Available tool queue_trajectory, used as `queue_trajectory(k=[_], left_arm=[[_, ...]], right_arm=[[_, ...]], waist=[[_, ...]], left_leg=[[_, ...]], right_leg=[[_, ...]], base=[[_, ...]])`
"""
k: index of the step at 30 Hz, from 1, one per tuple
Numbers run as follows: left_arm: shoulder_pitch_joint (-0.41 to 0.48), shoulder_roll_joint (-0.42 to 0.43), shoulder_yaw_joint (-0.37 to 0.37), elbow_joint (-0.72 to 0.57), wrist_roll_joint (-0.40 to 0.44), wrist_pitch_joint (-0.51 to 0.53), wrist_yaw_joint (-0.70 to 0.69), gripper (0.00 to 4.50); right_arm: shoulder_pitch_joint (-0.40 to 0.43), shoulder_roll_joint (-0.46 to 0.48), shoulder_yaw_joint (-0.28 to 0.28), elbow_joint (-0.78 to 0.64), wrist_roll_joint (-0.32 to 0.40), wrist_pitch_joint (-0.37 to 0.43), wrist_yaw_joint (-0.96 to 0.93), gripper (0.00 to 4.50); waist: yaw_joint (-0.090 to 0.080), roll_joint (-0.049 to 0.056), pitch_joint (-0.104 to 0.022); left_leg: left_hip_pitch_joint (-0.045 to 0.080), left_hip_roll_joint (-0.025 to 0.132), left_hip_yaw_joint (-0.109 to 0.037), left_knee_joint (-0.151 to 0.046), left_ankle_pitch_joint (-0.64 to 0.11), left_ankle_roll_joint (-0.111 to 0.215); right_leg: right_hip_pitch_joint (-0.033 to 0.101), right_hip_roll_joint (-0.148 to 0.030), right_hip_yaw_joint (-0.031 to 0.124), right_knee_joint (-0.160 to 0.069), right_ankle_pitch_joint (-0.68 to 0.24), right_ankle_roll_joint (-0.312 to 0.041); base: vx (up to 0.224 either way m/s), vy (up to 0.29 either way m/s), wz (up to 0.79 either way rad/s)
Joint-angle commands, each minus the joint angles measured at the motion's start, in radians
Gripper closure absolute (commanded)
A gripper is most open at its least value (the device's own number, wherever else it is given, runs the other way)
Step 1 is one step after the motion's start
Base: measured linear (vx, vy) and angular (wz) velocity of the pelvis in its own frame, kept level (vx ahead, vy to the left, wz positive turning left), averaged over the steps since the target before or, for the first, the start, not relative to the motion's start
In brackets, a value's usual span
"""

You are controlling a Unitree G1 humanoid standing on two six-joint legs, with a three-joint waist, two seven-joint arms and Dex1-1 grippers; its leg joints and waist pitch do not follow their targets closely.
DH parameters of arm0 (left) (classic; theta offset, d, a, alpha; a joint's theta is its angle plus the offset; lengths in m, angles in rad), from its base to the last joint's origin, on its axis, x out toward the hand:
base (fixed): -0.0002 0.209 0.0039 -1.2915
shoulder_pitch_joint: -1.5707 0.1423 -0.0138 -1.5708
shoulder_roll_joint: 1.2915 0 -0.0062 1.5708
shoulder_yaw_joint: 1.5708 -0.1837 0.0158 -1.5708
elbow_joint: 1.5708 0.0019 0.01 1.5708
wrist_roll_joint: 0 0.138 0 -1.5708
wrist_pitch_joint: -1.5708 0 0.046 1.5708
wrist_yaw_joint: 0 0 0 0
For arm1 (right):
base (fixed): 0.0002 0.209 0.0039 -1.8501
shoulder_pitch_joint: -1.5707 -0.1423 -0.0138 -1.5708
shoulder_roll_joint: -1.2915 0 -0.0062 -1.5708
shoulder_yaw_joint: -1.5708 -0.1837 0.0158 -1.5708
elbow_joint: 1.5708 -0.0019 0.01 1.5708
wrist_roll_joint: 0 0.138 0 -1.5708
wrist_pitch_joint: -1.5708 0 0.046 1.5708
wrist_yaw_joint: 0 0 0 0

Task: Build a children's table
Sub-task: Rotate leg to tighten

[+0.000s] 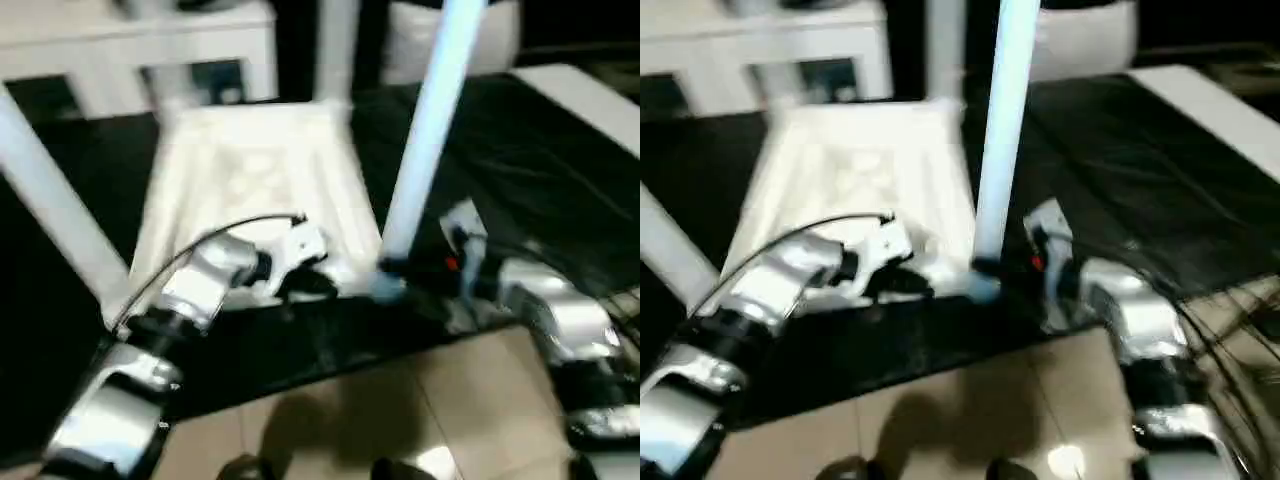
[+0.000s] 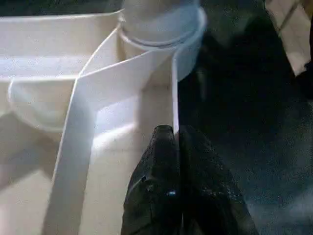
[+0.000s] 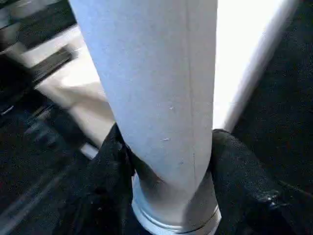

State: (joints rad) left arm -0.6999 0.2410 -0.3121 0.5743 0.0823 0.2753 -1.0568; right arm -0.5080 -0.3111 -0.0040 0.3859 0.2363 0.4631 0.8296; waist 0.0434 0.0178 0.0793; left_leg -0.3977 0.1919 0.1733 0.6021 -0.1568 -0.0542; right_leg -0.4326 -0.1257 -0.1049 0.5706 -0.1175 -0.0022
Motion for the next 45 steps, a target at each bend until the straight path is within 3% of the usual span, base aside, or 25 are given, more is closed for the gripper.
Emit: queue_trajectory(k=[1,3,4,5,7,10,11,14,18,20,21,23,24,27,28,31,34,36,37,39,41,42,43,44,45], left_arm=[[-0.033,-0.097,-0.021,-0.067,-0.06,-0.003,0.001,4.5],[-0.041,-0.143,-0.007,-0.064,-0.062,0.02,0.067,4.5],[-0.047,-0.16,0.0,-0.059,-0.057,0.021,0.095,4.5],[-0.051,-0.166,0.002,-0.055,-0.051,0.017,0.106,4.5],[-0.057,-0.171,0.004,-0.045,-0.04,0.006,0.124,4.5],[-0.063,-0.145,-0.006,-0.023,-0.018,-0.029,0.116,4.5],[-0.062,-0.127,-0.008,-0.019,-0.011,-0.042,0.107,4.5],[-0.061,-0.094,-0.012,-0.011,0.0,-0.069,0.086,4.5],[-0.06,-0.059,-0.017,0.006,0.017,-0.127,0.054,4.5],[-0.068,-0.017,-0.027,0.062,0.045,-0.235,0.047,4.5],[-0.075,-0.005,-0.026,0.085,0.054,-0.265,0.058,4.5],[-0.081,0.003,-0.023,0.106,0.062,-0.287,0.075,4.5],[-0.092,0.015,-0.015,0.135,0.075,-0.32,0.108,4.5],[-0.086,0.032,0.005,0.134,0.048,-0.354,0.08,4.5],[-0.086,0.032,0.005,0.134,0.048,-0.354,0.08,4.07],[-0.059,0.038,0.034,0.089,-0.016,-0.355,0.006,3.89],[-0.009,0.02,0.087,-0.001,-0.116,-0.316,-0.029,3.51],[0.047,-0.012,0.142,-0.096,-0.198,-0.278,0.018,3.47],[0.097,-0.032,0.175,-0.175,-0.23,-0.202,0.08,3.35],[0.159,-0.045,0.189,-0.266,-0.224,-0.127,0.157,3.21],[0.221,-0.058,0.202,-0.352,-0.223,-0.081,0.209,3.08],[0.236,-0.061,0.207,-0.372,-0.226,-0.069,0.22,3.01],[0.29,-0.084,0.224,-0.451,-0.221,-0.036,0.277,2.92],[0.341,-0.105,0.236,-0.529,-0.203,-0.005,0.336,2.82],[0.372,-0.117,0.242,-0.575,-0.188,0.005,0.373,2.75]], right_arm=[[-0.049,0.108,0.009,0.081,-0.01,0.042,-0.177,2.55],[-0.09,0.175,-0.032,0.146,-0.02,0.026,-0.311,2.55],[-0.105,0.203,-0.054,0.168,-0.015,0.008,-0.34,2.55],[-0.111,0.214,-0.062,0.177,-0.011,-0.004,-0.345,2.2],[-0.116,0.22,-0.068,0.185,-0.02,-0.024,-0.367,1.85],[-0.095,0.203,-0.054,0.148,-0.031,-0.039,-0.341,1.63],[-0.073,0.187,-0.049,0.106,-0.031,-0.04,-0.32,1.63],[-0.022,0.148,-0.047,0.022,-0.032,-0.052,-0.276,1.32],[0.043,0.09,-0.033,-0.07,-0.032,-0.054,-0.229,0.94],[0.123,0.025,-0.038,-0.189,0.001,-0.017,-0.166,0.8],[0.151,0.002,-0.036,-0.229,0.009,-0.008,-0.142,0.8],[0.174,-0.015,-0.036,-0.262,0.015,-0.004,-0.127,0.51],[0.209,-0.033,-0.044,-0.317,0.027,-0.002,-0.111,0.46],[0.253,-0.047,-0.062,-0.392,0.038,0.003,-0.12,0.23],[0.253,-0.047,-0.062,-0.392,0.038,0.003,-0.12,0.1],[0.287,-0.05,-0.072,-0.462,0.048,0.051,-0.153,0.02],[0.332,-0.064,-0.054,-0.551,0.061,0.089,-0.156,0.0],[0.354,-0.056,-0.043,-0.596,0.065,0.091,-0.167,0.0],[0.367,-0.045,-0.038,-0.625,0.067,0.099,-0.182,0.0],[0.384,-0.032,-0.036,-0.655,0.071,0.11,-0.2,0.0],[0.395,-0.022,-0.034,-0.675,0.07,0.104,-0.212,0.0],[0.397,-0.02,-0.034,-0.68,0.07,0.103,-0.215,0.0],[0.398,-0.013,-0.021,-0.669,0.057,0.09,-0.22,0.0],[0.399,-0.003,-0.01,-0.654,0.044,0.077,-0.23,0.0],[0.398,0.002,-0.003,-0.645,0.035,0.067,-0.234,0.0]], waist=[[0.003,-0.016,-0.082],[-0.015,-0.011,-0.08],[-0.017,-0.007,-0.081],[-0.02,-0.004,-0.083],[-0.02,-0.004,-0.08],[-0.015,-0.007,-0.082],[-0.002,-0.005,-0.084],[0.021,-0.008,-0.088],[0.044,-0.008,-0.092],[0.058,-0.007,-0.094],[0.058,-0.008,-0.093],[0.063,-0.01,-0.094],[0.065,-0.004,-0.096],[0.067,-0.01,-0.095],[0.065,-0.011,-0.093],[0.06,-0.016,-0.097],[0.064,-0.012,-0.095],[0.063,-0.02,-0.093],[0.063,-0.023,-0.091],[0.058,-0.022,-0.089],[0.044,-0.028,-0.083],[0.041,-0.027,-0.082],[0.032,-0.04,-0.08],[0.035,-0.047,-0.07],[0.026,-0.03,-0.07]], left_leg=[[0.012,0.015,-0.018,-0.077,-0.387,-0.004],[0.0,0.015,-0.023,-0.08,-0.388,-0.008],[0.011,0.015,-0.022,-0.076,-0.408,-0.006],[0.019,0.016,-0.022,-0.075,-0.42,0.001],[0.016,0.019,-0.021,-0.08,-0.425,0.009],[0.024,0.021,-0.017,-0.08,-0.424,0.017],[0.023,0.024,-0.013,-0.083,-0.392,0.021],[0.024,0.027,-0.006,-0.084,-0.336,0.031],[0.027,0.028,-0.001,-0.081,-0.282,0.047],[0.033,0.028,0.003,-0.078,-0.259,0.058],[0.027,0.026,0.002,-0.079,-0.249,0.064],[0.018,0.026,-0.001,-0.08,-0.231,0.067],[0.021,0.025,-0.001,-0.079,-0.237,0.064],[0.018,0.027,-0.003,-0.082,-0.257,0.049],[0.016,0.026,-0.004,-0.083,-0.26,0.045],[0.019,0.026,-0.003,-0.082,-0.27,0.034],[0.02,0.032,-0.003,-0.083,-0.269,0.034],[0.02,0.03,-0.001,-0.083,-0.299,0.031],[0.017,0.03,0.0,-0.083,-0.299,0.034],[0.017,0.032,0.0,-0.083,-0.312,0.032],[0.022,0.025,-0.003,-0.082,-0.377,0.013],[0.024,0.021,-0.004,-0.08,-0.387,0.01],[0.026,0.017,-0.003,-0.074,-0.402,0.002],[-0.017,0.01,-0.035,-0.089,-0.423,0.008],[-0.017,0.025,-0.045,-0.102,-0.457,-0.002]], right_leg=[[0.059,-0.033,0.015,-0.091,-0.618,-0.08],[0.064,-0.031,0.007,-0.09,-0.616,-0.079],[0.059,-0.033,0.002,-0.101,-0.629,-0.071],[0.058,-0.032,-0.003,-0.107,-0.607,-0.079],[0.06,-0.028,-0.004,-0.105,-0.564,-0.088],[0.054,-0.027,0.004,-0.101,-0.521,-0.112],[0.056,-0.026,0.015,-0.089,-0.45,-0.143],[0.06,-0.025,0.026,-0.072,-0.35,-0.172],[0.06,-0.025,0.034,-0.061,-0.285,-0.188],[0.057,-0.023,0.04,-0.057,-0.255,-0.192],[0.061,-0.022,0.041,-0.057,-0.246,-0.192],[0.067,-0.025,0.039,-0.053,-0.255,-0.181],[0.066,-0.024,0.039,-0.056,-0.268,-0.175],[0.068,-0.028,0.039,-0.059,-0.322,-0.15],[0.068,-0.029,0.038,-0.061,-0.334,-0.149],[0.066,-0.029,0.038,-0.063,-0.363,-0.152],[0.064,-0.03,0.041,-0.058,-0.343,-0.177],[0.062,-0.03,0.039,-0.06,-0.379,-0.168],[0.063,-0.032,0.04,-0.064,-0.398,-0.163],[0.059,-0.027,0.04,-0.063,-0.432,-0.149],[0.052,-0.026,0.03,-0.087,-0.602,-0.066],[0.048,-0.024,0.026,-0.094,-0.638,-0.045],[0.042,-0.021,0.019,-0.107,-0.697,-0.007],[0.078,-0.044,-0.017,-0.092,-0.742,0.011],[0.077,-0.033,-0.03,-0.098,-0.747,0.015]], base=[[0.0,0.0,0.0],[0.0,0.0,0.0],[0.0,0.0,0.0],[0.0,0.0,0.0],[0.0,0.0,0.0],[0.0,0.0,0.0],[0.0,0.0,0.0],[0.0,0.0,0.0],[0.0,0.0,0.0],[0.0,0.0,0.0],[0.0,0.0,0.0],[0.0,0.0,0.0],[0.0,0.0,0.0],[0.0,0.0,0.0],[0.0,0.0,0.0],[0.0,0.0,0.0],[0.0,0.0,0.0],[0.0,0.0,0.0],[0.0,0.0,0.0],[0.0,0.0,0.0],[0.0,0.0,0.0],[0.0,0.0,0.0],[0.0,0.0,0.0],[-0.053,0.001,0.03],[-0.053,0.001,0.03]])
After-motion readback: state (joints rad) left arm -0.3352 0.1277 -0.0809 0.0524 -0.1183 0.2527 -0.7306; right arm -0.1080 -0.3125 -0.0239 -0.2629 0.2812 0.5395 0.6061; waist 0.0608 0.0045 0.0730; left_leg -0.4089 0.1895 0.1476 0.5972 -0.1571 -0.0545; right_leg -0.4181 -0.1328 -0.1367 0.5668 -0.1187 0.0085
